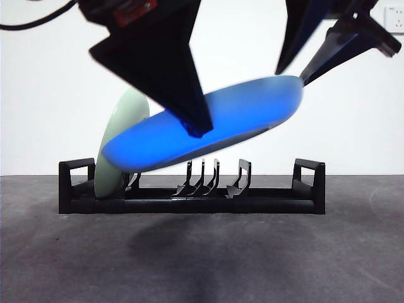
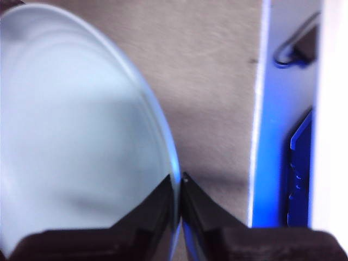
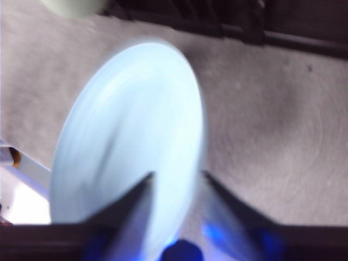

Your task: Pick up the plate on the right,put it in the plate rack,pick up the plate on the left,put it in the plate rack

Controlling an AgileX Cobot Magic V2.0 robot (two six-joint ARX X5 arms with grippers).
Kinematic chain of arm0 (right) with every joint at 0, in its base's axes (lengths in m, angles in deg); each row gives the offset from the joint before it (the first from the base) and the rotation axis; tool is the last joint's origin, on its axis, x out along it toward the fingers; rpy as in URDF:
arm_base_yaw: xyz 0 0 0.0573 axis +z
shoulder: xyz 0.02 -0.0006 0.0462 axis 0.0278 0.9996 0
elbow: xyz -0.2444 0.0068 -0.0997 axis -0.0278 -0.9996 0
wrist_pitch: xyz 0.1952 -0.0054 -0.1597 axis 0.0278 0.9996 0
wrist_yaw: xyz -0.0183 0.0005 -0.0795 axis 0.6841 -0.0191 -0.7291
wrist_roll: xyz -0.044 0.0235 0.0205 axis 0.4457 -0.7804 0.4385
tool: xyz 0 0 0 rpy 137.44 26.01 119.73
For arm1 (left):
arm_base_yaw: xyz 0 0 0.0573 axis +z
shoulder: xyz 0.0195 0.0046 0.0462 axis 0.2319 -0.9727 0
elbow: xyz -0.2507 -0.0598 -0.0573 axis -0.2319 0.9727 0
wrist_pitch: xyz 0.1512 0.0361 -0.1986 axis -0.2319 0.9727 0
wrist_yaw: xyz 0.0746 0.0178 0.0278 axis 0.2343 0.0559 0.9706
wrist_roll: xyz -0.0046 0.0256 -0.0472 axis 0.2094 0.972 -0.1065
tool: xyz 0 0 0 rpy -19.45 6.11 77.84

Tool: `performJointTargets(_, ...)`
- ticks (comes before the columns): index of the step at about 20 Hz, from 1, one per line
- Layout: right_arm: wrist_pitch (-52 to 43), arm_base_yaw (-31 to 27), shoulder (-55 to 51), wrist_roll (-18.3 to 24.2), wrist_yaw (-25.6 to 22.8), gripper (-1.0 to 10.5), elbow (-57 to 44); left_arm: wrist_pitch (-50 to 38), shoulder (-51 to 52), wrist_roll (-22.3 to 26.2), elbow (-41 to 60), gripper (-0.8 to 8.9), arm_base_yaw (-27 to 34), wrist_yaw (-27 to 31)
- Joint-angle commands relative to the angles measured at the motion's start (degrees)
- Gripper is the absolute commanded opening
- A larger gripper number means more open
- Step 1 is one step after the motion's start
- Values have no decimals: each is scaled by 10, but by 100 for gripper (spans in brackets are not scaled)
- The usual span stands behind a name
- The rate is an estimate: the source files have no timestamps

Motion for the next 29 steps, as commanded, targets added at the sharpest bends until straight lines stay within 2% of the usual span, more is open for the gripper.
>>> performJointTargets(1,-10,-15,-19,12,2,468,-3,-11,-3,-19,2,-9,-1,-1)
performJointTargets(5,-50,-63,-80,12,0,468,-3,-62,-3,-38,2,-9,0,-21)
performJointTargets(9,-98,-118,-155,24,-1,468,-3,-164,-3,-91,2,-9,38,-97)
performJointTargets(12,-104,-149,-198,33,-11,467,-3,-251,-3,-173,2,-9,108,-169)
performJointTargets(16,-100,-167,-232,46,-60,463,-3,-419,-6,-309,2,-9,224,-323)
performJointTargets(18,-100,-168,-235,46,-60,463,-3,-492,-17,-373,2,-9,265,-362)
performJointTargets(25,-100,-168,-234,48,-60,438,-3,-610,-72,-478,0,-9,328,-377)
performJointTargets(29,-100,-168,-234,48,-60,425,-3,-619,-122,-500,-43,-9,344,-402)
